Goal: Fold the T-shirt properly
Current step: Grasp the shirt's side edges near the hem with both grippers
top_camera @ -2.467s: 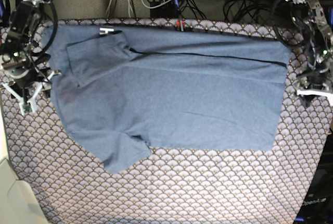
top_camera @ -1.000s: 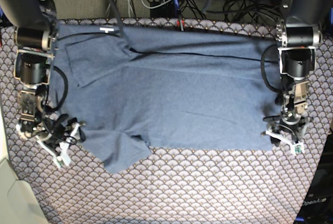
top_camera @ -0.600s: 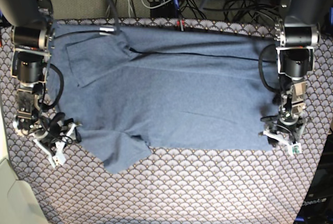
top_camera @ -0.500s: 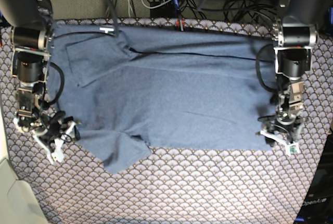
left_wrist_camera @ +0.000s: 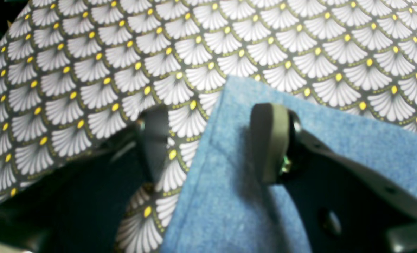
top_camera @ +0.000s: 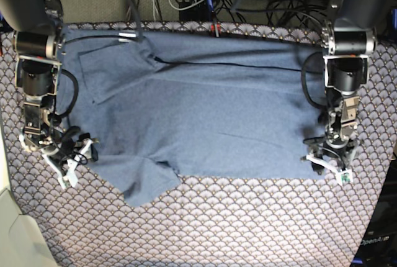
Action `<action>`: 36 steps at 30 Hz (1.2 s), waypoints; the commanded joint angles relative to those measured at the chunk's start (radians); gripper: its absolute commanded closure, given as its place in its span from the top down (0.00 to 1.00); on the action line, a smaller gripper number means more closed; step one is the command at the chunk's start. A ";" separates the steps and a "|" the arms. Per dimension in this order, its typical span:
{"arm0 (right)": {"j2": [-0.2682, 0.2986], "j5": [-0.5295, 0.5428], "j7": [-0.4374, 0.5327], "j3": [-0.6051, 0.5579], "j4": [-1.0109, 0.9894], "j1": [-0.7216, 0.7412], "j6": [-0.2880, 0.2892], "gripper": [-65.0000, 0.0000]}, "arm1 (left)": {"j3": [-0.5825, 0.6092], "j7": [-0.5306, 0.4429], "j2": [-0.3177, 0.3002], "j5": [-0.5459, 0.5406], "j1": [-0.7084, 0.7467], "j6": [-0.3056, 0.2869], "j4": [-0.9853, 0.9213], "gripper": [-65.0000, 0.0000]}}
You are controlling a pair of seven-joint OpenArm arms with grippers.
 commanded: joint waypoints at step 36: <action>-0.010 0.014 0.016 0.000 0.019 0.011 -0.003 0.03 | 0.004 -0.212 0.017 0.001 -0.103 0.002 -0.197 0.56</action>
